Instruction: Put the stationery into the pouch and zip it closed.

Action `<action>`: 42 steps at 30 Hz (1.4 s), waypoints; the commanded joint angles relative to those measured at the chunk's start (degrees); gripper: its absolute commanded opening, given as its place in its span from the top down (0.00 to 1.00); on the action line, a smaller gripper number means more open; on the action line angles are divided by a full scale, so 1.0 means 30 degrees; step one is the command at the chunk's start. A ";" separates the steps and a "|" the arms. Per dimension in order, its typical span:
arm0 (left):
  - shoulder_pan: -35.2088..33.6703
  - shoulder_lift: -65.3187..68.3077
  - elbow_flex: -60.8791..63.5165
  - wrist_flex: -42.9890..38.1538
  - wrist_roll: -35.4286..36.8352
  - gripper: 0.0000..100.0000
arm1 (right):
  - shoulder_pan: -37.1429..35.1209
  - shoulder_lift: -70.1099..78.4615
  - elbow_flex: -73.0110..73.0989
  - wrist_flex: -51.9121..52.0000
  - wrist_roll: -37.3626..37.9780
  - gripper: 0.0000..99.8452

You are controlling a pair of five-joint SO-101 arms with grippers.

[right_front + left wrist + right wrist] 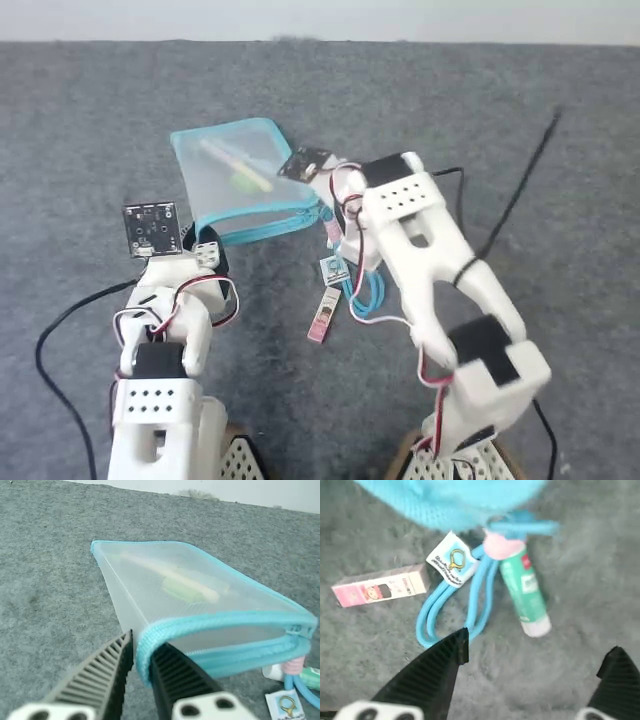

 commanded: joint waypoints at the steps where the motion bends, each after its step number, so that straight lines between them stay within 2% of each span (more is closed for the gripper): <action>1: 0.0176 -0.0059 -0.0454 -0.0674 -0.0176 0.99 | 0.0982 0.0982 -0.1905 -0.0630 0.0733 0.59; 6: 0.0176 -0.0059 -0.0454 -0.0674 -0.0176 0.99 | 0.2271 0.2799 -0.3282 -0.0601 0.1758 0.59; 13: 0.0176 -0.0059 -0.0425 -0.0674 -0.0176 0.99 | 0.2330 0.4586 -0.3546 -0.0630 0.3194 0.61; 20: 0.0176 -0.0059 -0.0425 -0.0645 -0.0176 0.99 | 0.2418 0.5670 -0.3429 -0.0513 0.3048 0.86; 26: 0.0176 -0.0059 -0.0425 -0.0674 -0.0176 0.99 | 0.2623 0.5788 -0.3429 -0.0513 0.2989 0.97; 29: 0.0176 -0.0059 -0.0425 -0.0703 -0.0176 0.99 | 0.3179 0.5700 -0.3897 0.0015 0.1612 0.99; 35: 0.0176 -0.0059 -0.0425 -0.0703 -0.0176 0.99 | 0.3766 0.5670 -0.6711 0.4586 -0.0645 0.99; 38: 0.0176 -0.0059 -0.0425 -0.0703 -0.0176 0.99 | 0.3766 0.5612 -0.7560 0.6520 -0.1055 0.99; 42: 0.0176 -0.0059 -0.0425 -0.0703 -0.0176 0.99 | 0.4615 0.4234 -0.7678 0.7282 -0.1495 0.99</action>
